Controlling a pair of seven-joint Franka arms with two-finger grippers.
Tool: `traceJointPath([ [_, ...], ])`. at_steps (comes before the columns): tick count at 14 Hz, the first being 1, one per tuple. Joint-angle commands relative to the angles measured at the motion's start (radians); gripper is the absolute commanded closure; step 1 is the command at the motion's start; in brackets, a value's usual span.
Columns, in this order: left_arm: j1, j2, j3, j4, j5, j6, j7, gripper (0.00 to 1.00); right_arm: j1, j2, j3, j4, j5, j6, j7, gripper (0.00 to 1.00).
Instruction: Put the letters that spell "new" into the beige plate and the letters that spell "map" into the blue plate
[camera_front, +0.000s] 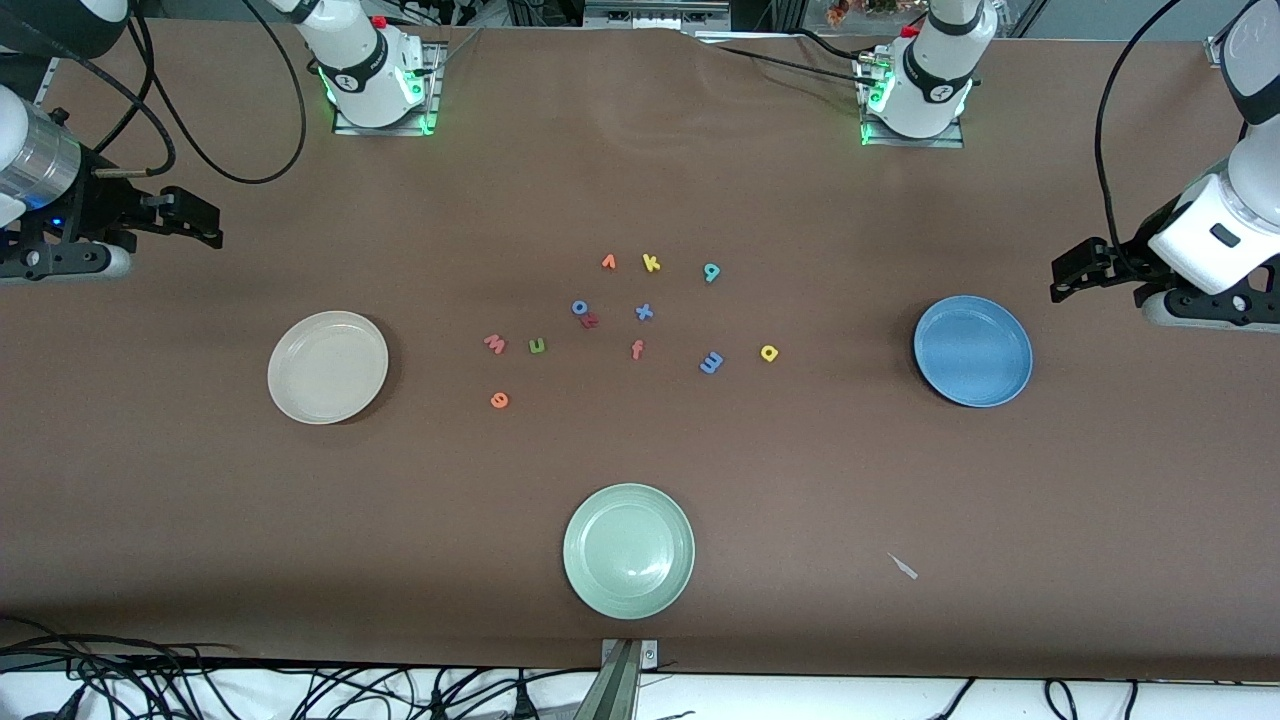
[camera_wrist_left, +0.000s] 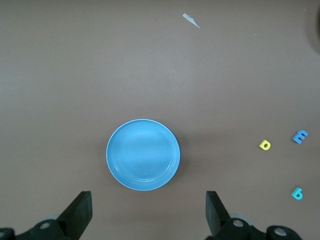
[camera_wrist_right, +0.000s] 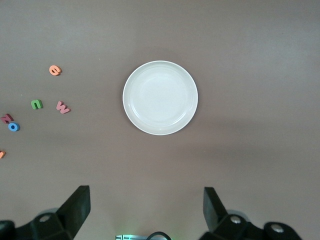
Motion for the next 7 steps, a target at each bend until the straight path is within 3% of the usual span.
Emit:
traceJointPath([
  [1, -0.003, 0.013, -0.002, 0.033, -0.01, -0.025, -0.005, 0.0, -0.003, -0.009, -0.001, -0.009, 0.011, -0.004, -0.003, 0.0],
  [4, -0.017, 0.016, -0.015, 0.034, -0.009, -0.025, -0.001, 0.0, -0.003, -0.009, -0.001, -0.009, 0.011, -0.004, -0.003, 0.0],
  [7, -0.017, 0.032, -0.091, 0.034, -0.002, -0.025, -0.007, 0.0, -0.003, -0.009, -0.001, -0.01, 0.01, -0.004, -0.003, 0.0],
])
